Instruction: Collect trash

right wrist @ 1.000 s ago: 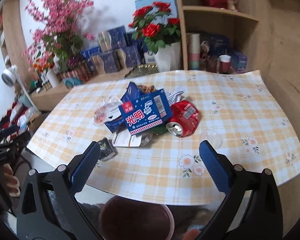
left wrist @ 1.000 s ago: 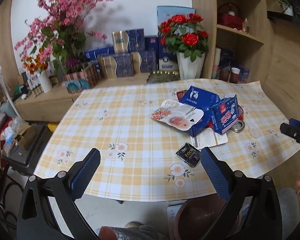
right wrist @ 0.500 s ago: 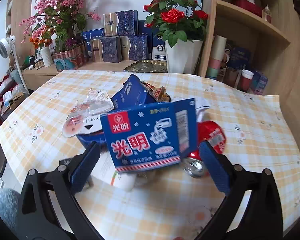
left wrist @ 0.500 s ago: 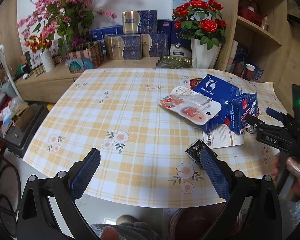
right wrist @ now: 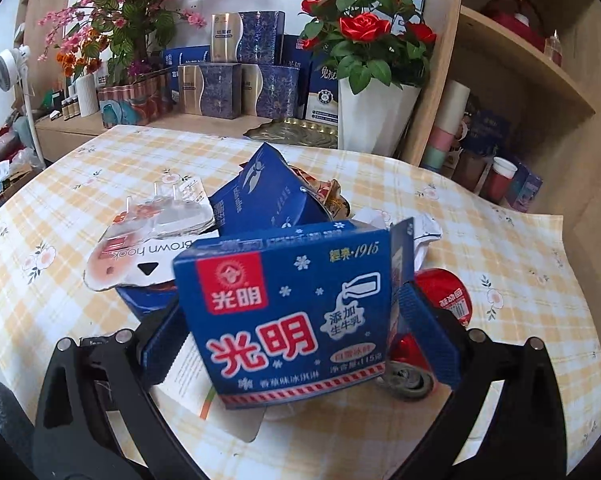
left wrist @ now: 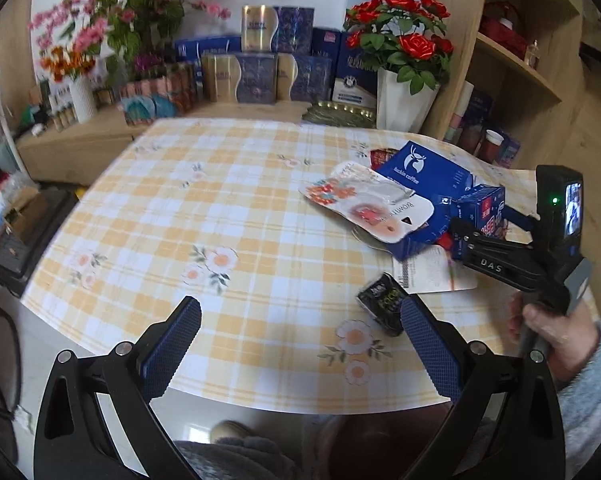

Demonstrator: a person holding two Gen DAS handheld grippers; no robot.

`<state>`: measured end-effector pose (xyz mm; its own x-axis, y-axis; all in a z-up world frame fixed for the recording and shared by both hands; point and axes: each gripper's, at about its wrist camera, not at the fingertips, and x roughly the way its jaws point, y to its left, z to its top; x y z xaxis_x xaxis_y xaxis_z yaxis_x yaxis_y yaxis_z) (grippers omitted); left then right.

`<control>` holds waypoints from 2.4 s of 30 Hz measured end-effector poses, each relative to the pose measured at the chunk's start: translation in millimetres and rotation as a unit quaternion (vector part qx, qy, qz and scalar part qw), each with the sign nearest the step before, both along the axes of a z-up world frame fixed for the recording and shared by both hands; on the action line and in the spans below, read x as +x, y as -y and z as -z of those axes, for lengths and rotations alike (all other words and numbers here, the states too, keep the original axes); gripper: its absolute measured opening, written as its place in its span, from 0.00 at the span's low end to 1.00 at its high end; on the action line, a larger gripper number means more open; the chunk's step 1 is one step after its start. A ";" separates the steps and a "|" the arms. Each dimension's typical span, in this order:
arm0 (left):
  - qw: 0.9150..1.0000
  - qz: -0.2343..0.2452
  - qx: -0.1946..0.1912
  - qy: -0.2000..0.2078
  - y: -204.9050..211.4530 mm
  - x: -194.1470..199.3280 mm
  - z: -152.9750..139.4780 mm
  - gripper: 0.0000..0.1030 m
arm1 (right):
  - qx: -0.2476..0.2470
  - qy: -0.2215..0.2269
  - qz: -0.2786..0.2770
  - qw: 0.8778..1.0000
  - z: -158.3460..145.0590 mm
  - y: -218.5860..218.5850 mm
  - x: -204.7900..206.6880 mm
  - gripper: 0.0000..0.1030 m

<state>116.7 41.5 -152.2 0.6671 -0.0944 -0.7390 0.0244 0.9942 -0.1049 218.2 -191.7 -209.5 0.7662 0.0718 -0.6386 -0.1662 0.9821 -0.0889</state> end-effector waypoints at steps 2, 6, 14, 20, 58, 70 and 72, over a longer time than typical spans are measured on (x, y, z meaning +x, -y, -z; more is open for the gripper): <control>1.000 0.004 -0.023 -0.007 -1.0 3.0 2.1 0.91 | 0.016 -0.005 -0.007 1.000 0.5 4.2 1.9 0.92; 0.997 0.005 -0.067 -0.026 -4.6 13.6 8.0 0.78 | 0.021 0.004 -0.019 1.000 -6.0 9.1 -4.7 0.81; 0.986 0.004 -0.156 -0.061 -7.2 38.5 21.8 0.68 | 0.066 0.043 -0.007 0.997 -36.3 30.4 -33.8 0.81; 0.971 -0.001 -0.225 -0.077 -7.8 63.7 30.3 0.59 | 0.063 0.032 -0.007 0.998 -38.1 37.8 -44.4 0.81; 0.915 -0.086 -0.393 -0.033 -11.7 201.0 84.3 0.12 | 0.115 0.012 0.008 0.993 -29.2 58.3 -53.8 0.81; 0.945 0.030 -0.324 0.044 -10.4 158.7 -2.6 0.09 | 0.138 0.018 0.006 0.990 -40.2 60.6 -70.0 0.81; 0.949 0.063 -0.305 0.043 -4.7 139.5 -15.2 0.09 | 0.142 0.018 0.005 0.990 -43.9 61.1 -75.7 0.81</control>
